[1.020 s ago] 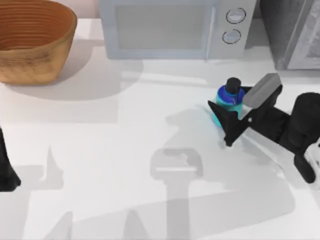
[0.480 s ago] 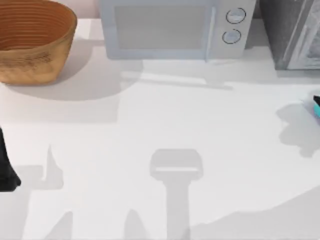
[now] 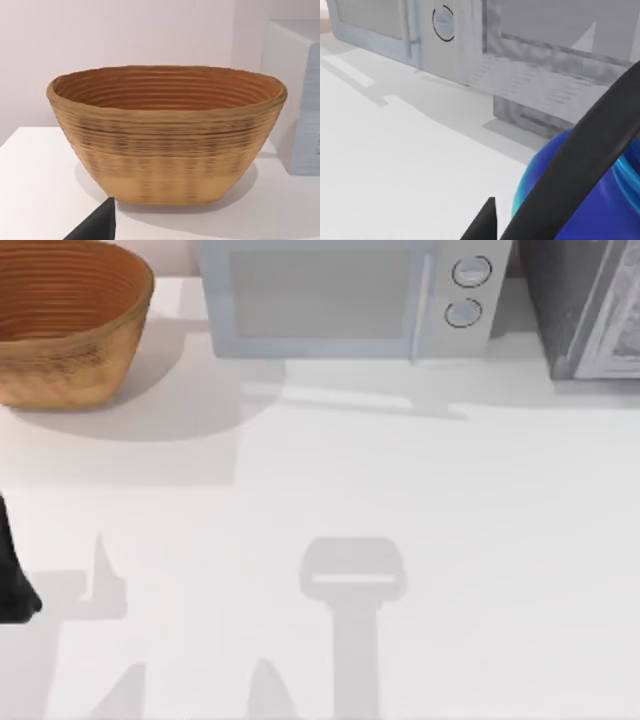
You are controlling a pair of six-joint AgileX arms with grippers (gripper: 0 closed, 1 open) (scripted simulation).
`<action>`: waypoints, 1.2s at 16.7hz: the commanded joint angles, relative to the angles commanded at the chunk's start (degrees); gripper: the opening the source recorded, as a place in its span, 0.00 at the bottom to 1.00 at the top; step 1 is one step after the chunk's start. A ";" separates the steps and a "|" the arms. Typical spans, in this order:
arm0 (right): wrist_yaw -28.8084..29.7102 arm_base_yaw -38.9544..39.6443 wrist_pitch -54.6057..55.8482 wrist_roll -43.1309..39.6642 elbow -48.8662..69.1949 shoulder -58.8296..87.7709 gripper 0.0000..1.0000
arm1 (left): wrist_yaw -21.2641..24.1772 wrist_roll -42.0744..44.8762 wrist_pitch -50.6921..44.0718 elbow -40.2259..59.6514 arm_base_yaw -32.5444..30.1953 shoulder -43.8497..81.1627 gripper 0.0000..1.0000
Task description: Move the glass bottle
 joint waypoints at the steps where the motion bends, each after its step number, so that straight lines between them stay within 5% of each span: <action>1: -0.06 -0.08 -0.08 -0.04 0.00 -0.02 0.00 | 0.00 0.00 0.00 0.00 0.00 0.00 1.00; 7: 0.45 0.44 1.95 1.87 -0.22 1.76 0.00 | 0.00 0.00 0.00 0.00 0.00 0.00 1.00; 15: 5.50 6.37 26.41 16.96 -0.88 10.21 0.00 | 0.00 0.00 0.00 0.00 0.00 0.00 1.00; 20: 7.58 8.32 31.80 20.51 -0.80 10.97 0.00 | 0.00 0.00 0.00 0.00 0.00 0.00 1.00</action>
